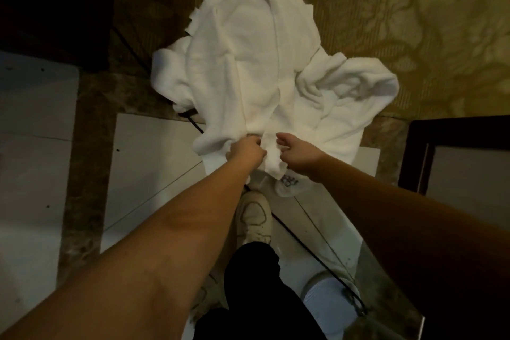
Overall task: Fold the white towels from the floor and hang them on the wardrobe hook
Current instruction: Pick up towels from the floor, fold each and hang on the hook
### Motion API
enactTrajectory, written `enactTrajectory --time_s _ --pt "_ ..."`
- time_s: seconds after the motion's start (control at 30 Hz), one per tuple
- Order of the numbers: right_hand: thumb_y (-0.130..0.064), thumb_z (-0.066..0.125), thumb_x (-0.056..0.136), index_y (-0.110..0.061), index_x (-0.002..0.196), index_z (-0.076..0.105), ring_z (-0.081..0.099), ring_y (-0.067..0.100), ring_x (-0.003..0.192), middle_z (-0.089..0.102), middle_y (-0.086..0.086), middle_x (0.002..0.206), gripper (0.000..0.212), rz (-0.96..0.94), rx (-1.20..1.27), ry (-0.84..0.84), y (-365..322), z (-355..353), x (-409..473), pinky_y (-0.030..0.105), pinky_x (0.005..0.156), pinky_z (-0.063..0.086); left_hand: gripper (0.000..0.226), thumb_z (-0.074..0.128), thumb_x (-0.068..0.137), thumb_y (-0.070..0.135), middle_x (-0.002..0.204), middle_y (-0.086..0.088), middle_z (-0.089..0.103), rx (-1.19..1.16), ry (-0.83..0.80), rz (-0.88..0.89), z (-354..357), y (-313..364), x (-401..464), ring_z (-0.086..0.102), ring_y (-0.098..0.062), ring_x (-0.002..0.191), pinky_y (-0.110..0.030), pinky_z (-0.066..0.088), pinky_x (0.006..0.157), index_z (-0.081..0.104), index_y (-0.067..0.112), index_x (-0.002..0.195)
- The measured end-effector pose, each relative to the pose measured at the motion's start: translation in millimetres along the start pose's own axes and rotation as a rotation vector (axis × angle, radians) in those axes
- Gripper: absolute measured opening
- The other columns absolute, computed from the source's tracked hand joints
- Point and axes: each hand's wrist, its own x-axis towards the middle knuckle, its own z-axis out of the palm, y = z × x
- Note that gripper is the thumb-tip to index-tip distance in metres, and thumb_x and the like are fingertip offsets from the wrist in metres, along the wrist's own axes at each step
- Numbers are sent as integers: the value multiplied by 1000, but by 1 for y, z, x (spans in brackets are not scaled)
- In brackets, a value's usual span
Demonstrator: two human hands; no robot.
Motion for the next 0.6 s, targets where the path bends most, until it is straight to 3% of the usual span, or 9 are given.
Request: enactTrajectory --time_s 0.07,0.17,0.23,0.4,0.5,0.6 --pt "0 48 94 -19 157 31 37 24 145 35 6 161 67 -93 -153 80 -1 -2 -1 27 115 27 37 48 104 29 142 -15 50 59 31 -14 4 -5 1 47 -33 127 -37 40 104 58 10 134" --pt "-7 58 91 -26 158 26 24 25 149 21 2 165 77 -317 -531 142 -8 -6 -15 41 118 26 20 48 100 21 124 -18 60 110 30 146 3 -14 -30 53 -35 116 -36 45 97 61 9 110" --pt "-21 65 91 -32 157 25 17 24 150 16 0 167 78 -437 -806 110 -19 -8 -32 46 116 25 23 51 100 21 119 -17 63 101 1 249 -3 -21 -66 58 -35 110 -32 46 87 61 7 116" --pt "-43 62 90 -32 126 62 18 23 150 28 -2 163 39 -666 -1060 53 -61 -5 -98 42 106 24 4 52 95 20 88 -9 56 170 -42 369 -35 -42 -167 54 -27 80 -30 34 59 50 18 91" --pt "-43 59 90 -25 112 67 35 20 142 51 -4 145 29 -789 -1099 106 -86 4 -143 38 95 26 21 53 95 21 72 2 50 107 5 387 -59 -59 -226 47 -16 65 -27 27 50 44 25 77" --pt "-45 56 92 -25 99 66 56 16 110 64 -5 104 23 -784 -1040 136 -118 7 -194 35 79 22 17 59 94 24 70 5 57 -145 107 361 -88 -77 -282 51 -3 61 -18 33 51 57 28 78"
